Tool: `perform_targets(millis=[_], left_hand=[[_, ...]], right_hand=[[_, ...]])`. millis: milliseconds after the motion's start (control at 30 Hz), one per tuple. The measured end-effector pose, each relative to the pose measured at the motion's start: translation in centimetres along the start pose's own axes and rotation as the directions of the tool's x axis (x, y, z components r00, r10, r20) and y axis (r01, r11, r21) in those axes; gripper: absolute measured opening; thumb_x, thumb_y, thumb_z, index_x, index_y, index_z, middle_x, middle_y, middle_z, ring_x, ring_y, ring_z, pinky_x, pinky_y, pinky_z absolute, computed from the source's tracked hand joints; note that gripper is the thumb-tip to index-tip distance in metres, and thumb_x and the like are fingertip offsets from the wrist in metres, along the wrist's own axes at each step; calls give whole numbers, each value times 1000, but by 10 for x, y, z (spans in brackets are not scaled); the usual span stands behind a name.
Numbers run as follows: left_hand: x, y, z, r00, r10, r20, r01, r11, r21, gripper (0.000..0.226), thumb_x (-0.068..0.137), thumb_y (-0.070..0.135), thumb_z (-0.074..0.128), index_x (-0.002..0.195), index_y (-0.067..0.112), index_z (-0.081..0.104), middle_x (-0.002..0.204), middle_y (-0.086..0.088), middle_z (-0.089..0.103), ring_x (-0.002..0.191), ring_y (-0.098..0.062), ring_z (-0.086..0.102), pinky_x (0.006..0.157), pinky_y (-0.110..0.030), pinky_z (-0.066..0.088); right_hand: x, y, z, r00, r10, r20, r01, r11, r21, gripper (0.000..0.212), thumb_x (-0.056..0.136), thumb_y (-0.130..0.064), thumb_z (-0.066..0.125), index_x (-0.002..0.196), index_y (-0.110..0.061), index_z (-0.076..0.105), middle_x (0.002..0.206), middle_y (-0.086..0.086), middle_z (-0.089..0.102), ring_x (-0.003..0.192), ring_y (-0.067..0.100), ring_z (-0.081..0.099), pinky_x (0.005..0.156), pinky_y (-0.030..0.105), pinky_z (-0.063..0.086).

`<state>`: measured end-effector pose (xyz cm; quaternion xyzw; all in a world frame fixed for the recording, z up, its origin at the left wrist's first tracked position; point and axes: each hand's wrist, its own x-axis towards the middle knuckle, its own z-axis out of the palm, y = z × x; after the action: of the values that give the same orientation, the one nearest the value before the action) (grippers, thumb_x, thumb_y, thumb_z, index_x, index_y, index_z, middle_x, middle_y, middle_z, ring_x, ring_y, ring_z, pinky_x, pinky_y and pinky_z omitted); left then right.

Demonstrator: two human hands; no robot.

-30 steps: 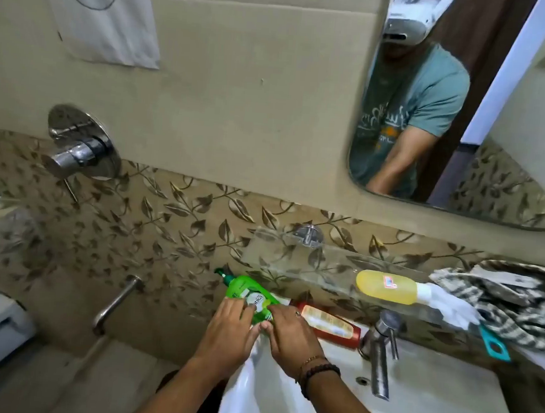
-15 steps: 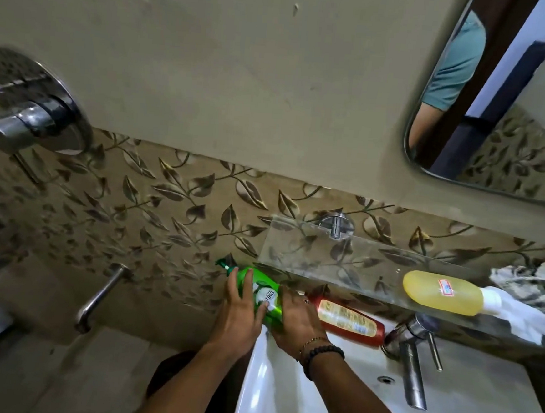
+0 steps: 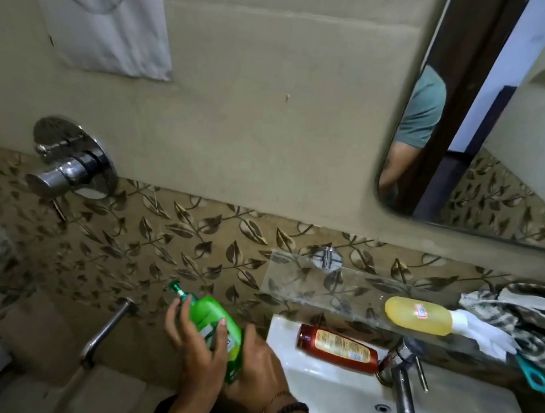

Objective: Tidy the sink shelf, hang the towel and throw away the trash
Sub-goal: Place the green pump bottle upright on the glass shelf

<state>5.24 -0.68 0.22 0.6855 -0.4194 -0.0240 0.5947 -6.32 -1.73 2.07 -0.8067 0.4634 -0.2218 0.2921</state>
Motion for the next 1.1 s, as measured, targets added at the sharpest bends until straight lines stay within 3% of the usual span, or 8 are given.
perform_targets(millis=[167, 200, 333, 467, 533, 633, 867, 1100], left_hand=[[57, 72, -39, 996, 55, -75, -67, 984, -167, 72, 85, 31, 62, 146, 15, 28, 145, -19, 38, 129, -35, 46, 104, -52, 44], [69, 90, -41, 995, 67, -77, -82, 973, -216, 72, 85, 32, 62, 146, 18, 26, 144, -18, 42, 127, -33, 50, 101, -49, 47], [107, 162, -35, 979, 174, -102, -200, 911, -360, 68, 87, 34, 64, 144, 32, 26, 133, -8, 50, 113, -19, 57, 89, -9, 44], [121, 211, -11, 938, 347, 17, -314, 868, -384, 64, 91, 28, 62, 146, 24, 30, 139, -8, 51, 121, -17, 54, 99, -17, 43], [121, 226, 3, 904, 416, 96, -349, 850, -396, 61, 93, 22, 61, 146, 22, 31, 140, -4, 50, 123, -10, 50, 102, -16, 41], [120, 238, 23, 867, 477, 142, -405, 842, -357, 57, 93, 13, 59, 145, 16, 35, 130, 0, 47, 112, 3, 43, 94, 1, 30], [109, 239, 43, 804, 529, 272, -419, 828, -373, 62, 91, 13, 53, 148, 8, 29, 133, -6, 46, 115, 4, 38, 96, 4, 24], [104, 233, 40, 786, 491, 377, -333, 849, -411, 68, 90, 30, 56, 149, 29, 22, 144, -10, 48, 126, -20, 50, 106, -43, 44]], right_hand=[[13, -66, -44, 977, -139, -162, 165, 973, 163, 64, 70, -47, 74, 122, -25, 44, 113, -2, 65, 101, 16, 63, 78, 32, 54], [17, -75, -56, 962, -167, -215, 210, 958, 195, 65, 72, -42, 75, 126, -23, 45, 114, -2, 65, 101, 14, 64, 79, 30, 54], [34, -95, -112, 903, -193, -384, 287, 936, 203, 66, 72, -33, 76, 130, -27, 44, 111, -4, 69, 95, 9, 66, 76, 22, 54], [46, -87, -171, 874, -153, -461, 257, 951, 172, 51, 70, -29, 73, 117, -27, 51, 95, -12, 66, 78, -2, 59, 64, 0, 40], [47, -76, -192, 880, -114, -462, 205, 967, 151, 48, 71, -28, 74, 114, -25, 52, 92, -11, 64, 79, 2, 59, 62, 3, 40], [46, -58, -211, 881, -49, -471, 118, 986, 118, 48, 72, -24, 78, 111, -24, 51, 94, -7, 64, 81, 10, 60, 61, 10, 40], [39, -37, -209, 878, 20, -479, 49, 990, 131, 52, 73, -17, 82, 108, -27, 44, 85, -19, 55, 75, -4, 55, 56, 3, 41], [39, -32, -205, 871, 25, -491, 54, 988, 147, 54, 75, -14, 79, 117, -23, 48, 98, -11, 60, 88, 7, 61, 64, 5, 41]])
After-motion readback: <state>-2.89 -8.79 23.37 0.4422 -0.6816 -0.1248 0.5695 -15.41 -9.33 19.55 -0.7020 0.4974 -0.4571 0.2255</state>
